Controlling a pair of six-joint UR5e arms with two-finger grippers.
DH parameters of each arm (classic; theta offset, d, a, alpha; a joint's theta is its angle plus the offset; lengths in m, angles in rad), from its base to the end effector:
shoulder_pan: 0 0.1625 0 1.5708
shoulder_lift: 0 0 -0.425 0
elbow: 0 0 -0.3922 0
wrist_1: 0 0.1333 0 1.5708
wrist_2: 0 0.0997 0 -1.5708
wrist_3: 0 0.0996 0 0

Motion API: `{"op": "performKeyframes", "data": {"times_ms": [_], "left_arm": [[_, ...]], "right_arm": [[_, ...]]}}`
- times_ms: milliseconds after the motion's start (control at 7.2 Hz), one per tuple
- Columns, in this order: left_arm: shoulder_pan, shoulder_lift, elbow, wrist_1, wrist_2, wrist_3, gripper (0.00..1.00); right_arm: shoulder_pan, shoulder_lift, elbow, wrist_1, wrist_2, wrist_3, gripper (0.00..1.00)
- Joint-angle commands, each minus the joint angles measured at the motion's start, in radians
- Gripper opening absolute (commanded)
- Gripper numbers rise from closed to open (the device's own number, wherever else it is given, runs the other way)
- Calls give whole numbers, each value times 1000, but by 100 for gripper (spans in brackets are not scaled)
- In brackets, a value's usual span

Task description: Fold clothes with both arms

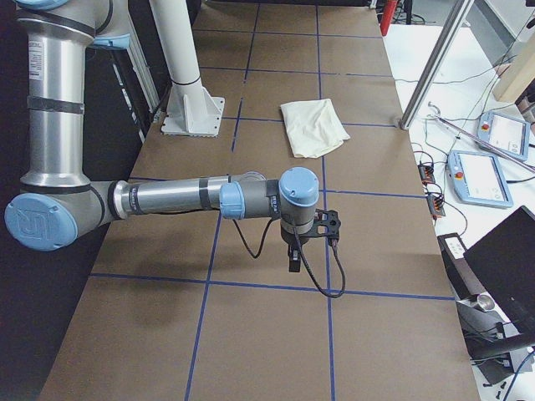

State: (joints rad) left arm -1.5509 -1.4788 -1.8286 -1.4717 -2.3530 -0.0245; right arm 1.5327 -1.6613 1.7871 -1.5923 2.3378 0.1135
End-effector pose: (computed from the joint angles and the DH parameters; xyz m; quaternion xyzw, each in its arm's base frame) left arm -0.0541 -0.4531 0.5848 0.0224 0.3816 0.0106 0.9240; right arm 0.0467 -0.4594 0.5975 0.0199 -0.3762 0.0154 0.9262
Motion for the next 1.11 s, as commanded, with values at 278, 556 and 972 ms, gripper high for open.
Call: {"op": "performKeyframes", "data": {"times_ms": [278, 556, 972], "left_arm": [[0, 0, 2, -1, 0, 0, 100], [0, 0, -1, -1, 1, 0, 100], [0, 11, -6, -1, 1, 0, 100]], "right_arm": [[0, 0, 2, 0, 0, 0, 100], [1, 0, 3, 0, 0, 0, 100], [0, -2, 3, -1, 0, 0, 100]]}}
